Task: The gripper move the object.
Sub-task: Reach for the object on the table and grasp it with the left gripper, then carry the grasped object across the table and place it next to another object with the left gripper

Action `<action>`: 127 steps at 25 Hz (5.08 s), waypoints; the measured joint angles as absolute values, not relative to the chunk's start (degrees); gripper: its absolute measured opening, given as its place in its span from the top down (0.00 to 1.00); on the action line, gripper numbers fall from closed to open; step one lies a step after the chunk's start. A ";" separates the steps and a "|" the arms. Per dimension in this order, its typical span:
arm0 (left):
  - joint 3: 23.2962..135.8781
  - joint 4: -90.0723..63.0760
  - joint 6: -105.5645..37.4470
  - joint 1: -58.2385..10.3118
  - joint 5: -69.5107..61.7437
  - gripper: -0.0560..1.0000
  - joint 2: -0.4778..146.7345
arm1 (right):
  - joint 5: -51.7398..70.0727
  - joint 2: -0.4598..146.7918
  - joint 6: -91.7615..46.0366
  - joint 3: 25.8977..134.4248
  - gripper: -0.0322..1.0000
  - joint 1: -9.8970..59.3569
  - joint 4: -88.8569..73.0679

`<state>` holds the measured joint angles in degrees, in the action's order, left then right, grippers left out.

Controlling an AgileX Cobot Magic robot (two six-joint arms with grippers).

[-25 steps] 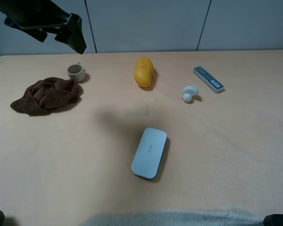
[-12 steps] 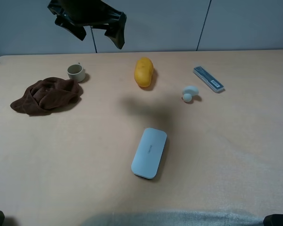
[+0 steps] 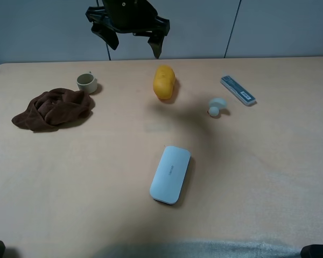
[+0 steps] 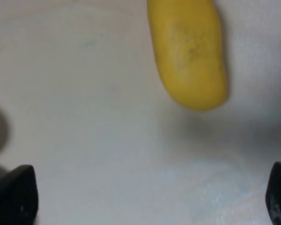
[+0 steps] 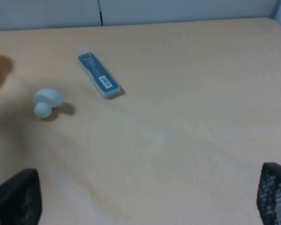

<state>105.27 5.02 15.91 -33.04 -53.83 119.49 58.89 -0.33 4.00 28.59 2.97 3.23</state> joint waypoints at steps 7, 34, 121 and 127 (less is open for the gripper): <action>111.84 4.97 18.96 -33.57 -54.79 0.03 126.66 | 58.89 -0.33 4.00 28.59 0.30 2.97 3.23; 117.56 4.77 24.06 -34.00 -48.11 0.03 140.03 | 58.89 -0.33 4.00 28.59 0.30 2.97 3.23; 139.29 -2.14 18.88 -34.00 -66.56 0.37 141.74 | 58.89 -0.33 4.00 28.59 0.30 2.97 2.99; 139.29 -2.48 17.35 -34.96 -66.62 0.37 139.28 | 58.89 -0.33 4.00 28.59 0.30 2.97 2.99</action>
<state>139.29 -2.48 17.35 -34.96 -66.62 139.28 58.89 -0.33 4.00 28.59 2.97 2.99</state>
